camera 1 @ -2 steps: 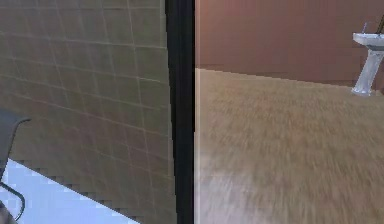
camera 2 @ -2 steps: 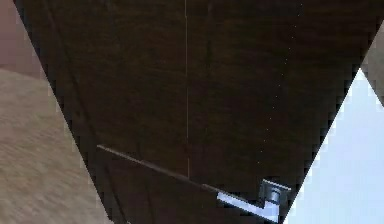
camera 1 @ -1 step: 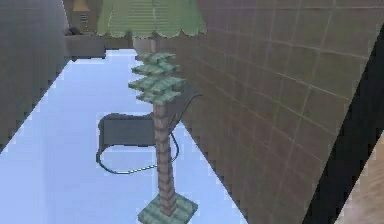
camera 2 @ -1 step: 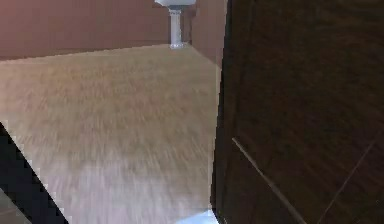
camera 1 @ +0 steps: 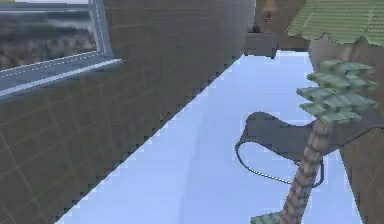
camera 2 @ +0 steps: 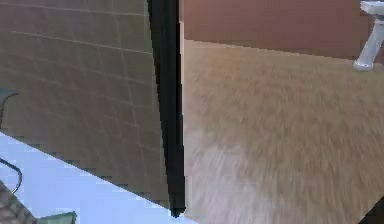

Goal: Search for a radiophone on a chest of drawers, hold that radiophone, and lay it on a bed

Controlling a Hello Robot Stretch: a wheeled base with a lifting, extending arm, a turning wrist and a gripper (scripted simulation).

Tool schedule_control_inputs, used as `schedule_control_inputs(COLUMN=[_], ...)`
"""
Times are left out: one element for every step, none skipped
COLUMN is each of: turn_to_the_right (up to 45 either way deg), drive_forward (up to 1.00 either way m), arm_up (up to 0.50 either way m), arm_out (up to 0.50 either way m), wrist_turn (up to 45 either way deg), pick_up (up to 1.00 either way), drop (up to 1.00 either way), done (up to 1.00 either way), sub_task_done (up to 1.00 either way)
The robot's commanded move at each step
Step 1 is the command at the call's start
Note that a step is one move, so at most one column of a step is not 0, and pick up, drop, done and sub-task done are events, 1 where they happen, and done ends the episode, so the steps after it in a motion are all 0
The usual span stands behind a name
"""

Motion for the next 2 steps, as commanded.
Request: schedule_control_inputs(turn_to_the_right=[-45.0,0.0], drive_forward=[0.00,0.45], arm_up=[0.00,0.00], arm_out=[0.00,0.00], wrist_turn=[0.0,0.0], pick_up=[0.00,0.00], drop=[0.00,0.00], done=[0.00,0.00], sub_task_done=[0.00,0.00])
